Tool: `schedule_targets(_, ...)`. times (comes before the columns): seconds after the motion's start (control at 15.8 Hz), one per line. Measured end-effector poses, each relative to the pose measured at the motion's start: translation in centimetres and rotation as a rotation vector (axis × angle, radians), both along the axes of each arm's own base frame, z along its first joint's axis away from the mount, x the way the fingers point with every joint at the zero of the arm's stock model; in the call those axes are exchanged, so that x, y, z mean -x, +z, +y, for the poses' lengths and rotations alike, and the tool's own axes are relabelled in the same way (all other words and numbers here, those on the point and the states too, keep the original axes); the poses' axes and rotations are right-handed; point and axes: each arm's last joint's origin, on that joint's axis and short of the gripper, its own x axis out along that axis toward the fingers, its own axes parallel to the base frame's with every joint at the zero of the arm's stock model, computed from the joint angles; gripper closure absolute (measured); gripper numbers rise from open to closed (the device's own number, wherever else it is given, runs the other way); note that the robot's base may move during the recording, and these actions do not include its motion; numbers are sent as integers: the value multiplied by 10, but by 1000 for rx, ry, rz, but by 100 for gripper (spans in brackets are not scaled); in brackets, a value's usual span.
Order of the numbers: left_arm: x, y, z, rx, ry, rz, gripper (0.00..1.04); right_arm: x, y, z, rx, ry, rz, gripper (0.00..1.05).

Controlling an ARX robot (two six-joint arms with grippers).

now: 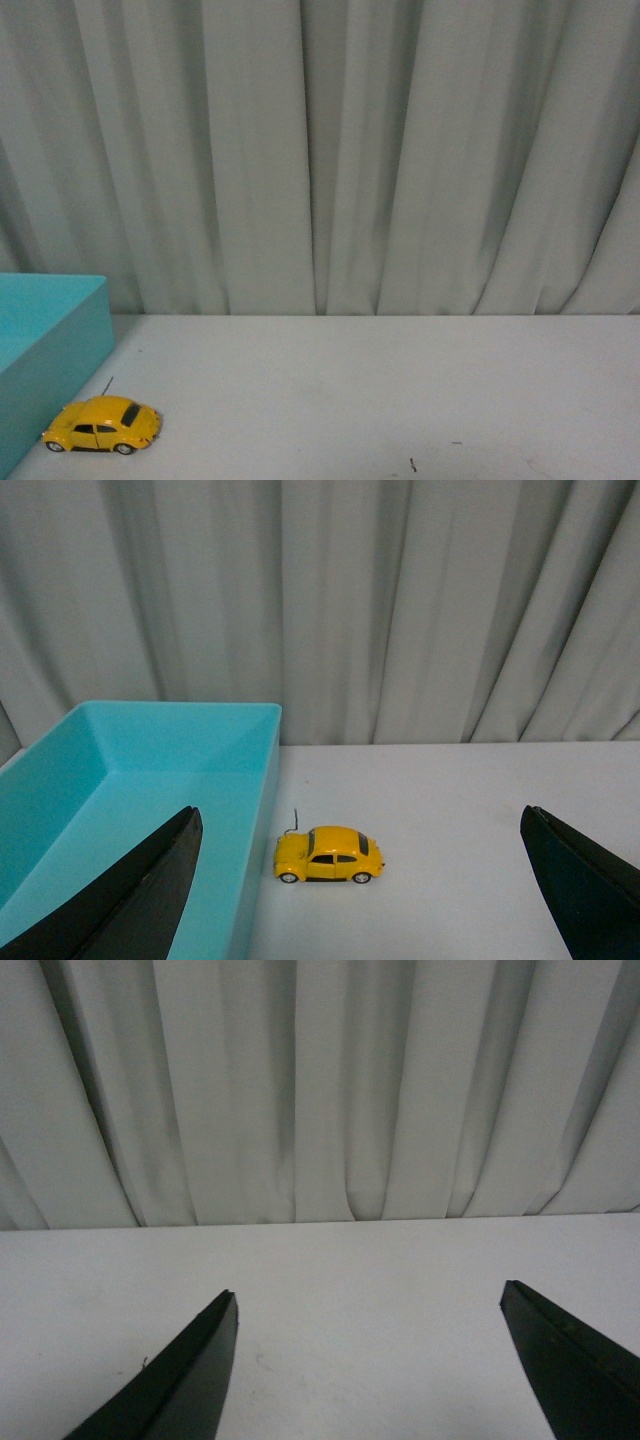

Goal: Wind up and store yellow beetle toy

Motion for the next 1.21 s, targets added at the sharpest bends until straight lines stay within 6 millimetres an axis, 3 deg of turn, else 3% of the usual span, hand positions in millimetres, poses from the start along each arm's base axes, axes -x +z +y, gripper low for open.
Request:
schedule_targets(0.06,0,-2,0,11,8,30,7,0,0,0,0,0,0,16)
schedule_targets(0.13,1,1,0,77,103,257,7,0,0,0,0,0,1,5)
schedule_targets(0.19,-4,13,3,159,214,407,7,0,0,0,-3,2,-1,6)
schedule_targets(0.32,-21,59,5,243,261,276,7,0,0,0,-3,0,2,7)
schedule_targets(0.38,-35,74,5,230,256,228,7,0,0,0,-3,0,1,7)
schedule_targets(0.57,-98,67,7,114,234,304,7,0,0,0,-3,0,3,7)
schedule_targets(0.7,-145,76,7,12,190,315,7,0,0,0,-3,0,1,7)
schedule_targets(0.82,-190,87,-1,-131,67,332,7,0,0,0,-3,0,1,7)
schedule_targets(0.95,-223,84,-22,-376,-168,373,7,0,0,0,-4,0,1,7)
schedule_targets(1.08,-233,76,-45,-717,-375,451,7,0,0,0,-3,0,1,7)
schedule_targets(1.21,-236,56,-49,-1080,-562,562,7,0,0,0,-4,0,1,7)
